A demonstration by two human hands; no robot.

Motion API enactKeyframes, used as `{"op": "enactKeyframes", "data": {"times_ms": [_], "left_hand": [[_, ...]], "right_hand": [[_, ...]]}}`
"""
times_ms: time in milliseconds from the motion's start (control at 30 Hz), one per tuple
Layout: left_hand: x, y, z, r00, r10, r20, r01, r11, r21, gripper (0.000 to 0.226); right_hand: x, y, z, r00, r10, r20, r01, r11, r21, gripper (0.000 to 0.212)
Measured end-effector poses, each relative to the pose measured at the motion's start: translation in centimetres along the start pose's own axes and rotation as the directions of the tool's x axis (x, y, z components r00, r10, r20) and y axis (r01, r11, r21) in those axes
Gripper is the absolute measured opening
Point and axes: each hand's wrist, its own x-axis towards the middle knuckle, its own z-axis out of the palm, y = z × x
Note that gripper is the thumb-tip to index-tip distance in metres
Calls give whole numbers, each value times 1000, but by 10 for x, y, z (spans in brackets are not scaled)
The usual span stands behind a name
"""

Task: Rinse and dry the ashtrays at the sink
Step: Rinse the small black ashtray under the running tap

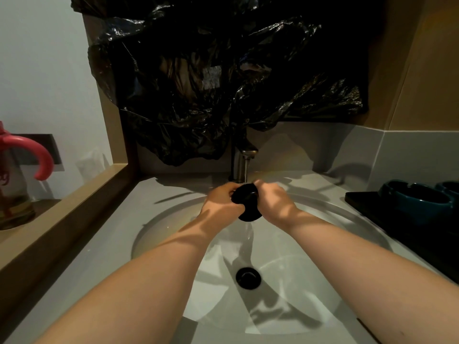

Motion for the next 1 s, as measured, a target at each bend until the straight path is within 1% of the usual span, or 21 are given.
{"op": "enactKeyframes", "data": {"times_ms": [67,133,200,233,267,300,333,400,433,533,600,633,700,733,767,833,900,933,967,1000], "left_hand": [[1,0,1,1000,-19,7,20,999,-49,48],[4,0,-2,988,-154,-29,146,970,-192,48],[5,1,-6,948,-316,-30,280,878,-388,39],[4,1,-9,932,-362,0,317,818,-480,33],[3,2,-12,922,-384,40,340,757,-557,25],[2,3,-13,914,-397,78,359,705,-612,19],[0,3,-14,908,-405,111,375,665,-646,16],[-1,3,-13,897,-414,155,404,623,-670,26],[-2,3,-13,891,-420,174,419,611,-672,31],[-4,5,-13,873,-422,244,469,589,-658,26],[-4,4,-13,864,-420,278,488,562,-668,32],[-3,3,-13,863,-418,285,489,549,-678,35],[-3,2,-12,861,-429,273,486,537,-689,41],[-3,2,-11,857,-444,263,490,541,-684,44],[-3,1,-11,852,-459,251,494,549,-674,45],[-2,1,-11,850,-470,238,498,570,-653,36],[-3,4,-9,845,-469,259,513,570,-642,24],[-3,6,-8,841,-468,270,520,566,-640,25],[-2,6,-7,841,-466,274,521,566,-638,28],[-2,8,-6,840,-469,274,523,564,-639,34]], "right_hand": [[0,1,-1,999,-37,28,38,999,-11,14],[5,4,1,1000,-29,7,28,995,94,15],[11,4,2,999,53,-4,-51,968,244,21],[14,4,2,994,105,20,-106,927,361,23],[13,3,2,984,160,73,-175,854,490,22],[12,1,1,971,198,132,-237,776,585,20],[10,0,0,960,222,173,-281,723,631,21],[8,0,-1,951,246,186,-307,703,641,22],[8,0,-1,952,250,175,-304,732,610,24],[11,2,-4,964,218,155,-265,848,458,27],[11,3,-4,976,178,126,-212,906,366,27],[11,4,-5,987,151,50,-159,937,310,28],[8,4,-9,985,58,-163,-24,979,204,30],[4,2,-12,977,-3,-212,40,984,171,33],[1,-1,-15,982,-45,-182,75,985,158,37],[-7,-9,-18,997,-82,8,80,991,107,43],[-14,-16,-12,975,-99,199,118,989,-86,47],[-17,-18,-8,958,-121,258,173,967,-188,53],[-20,-21,-5,945,-131,299,208,948,-239,61],[-24,-25,-5,934,-126,335,212,949,-232,66]]}}
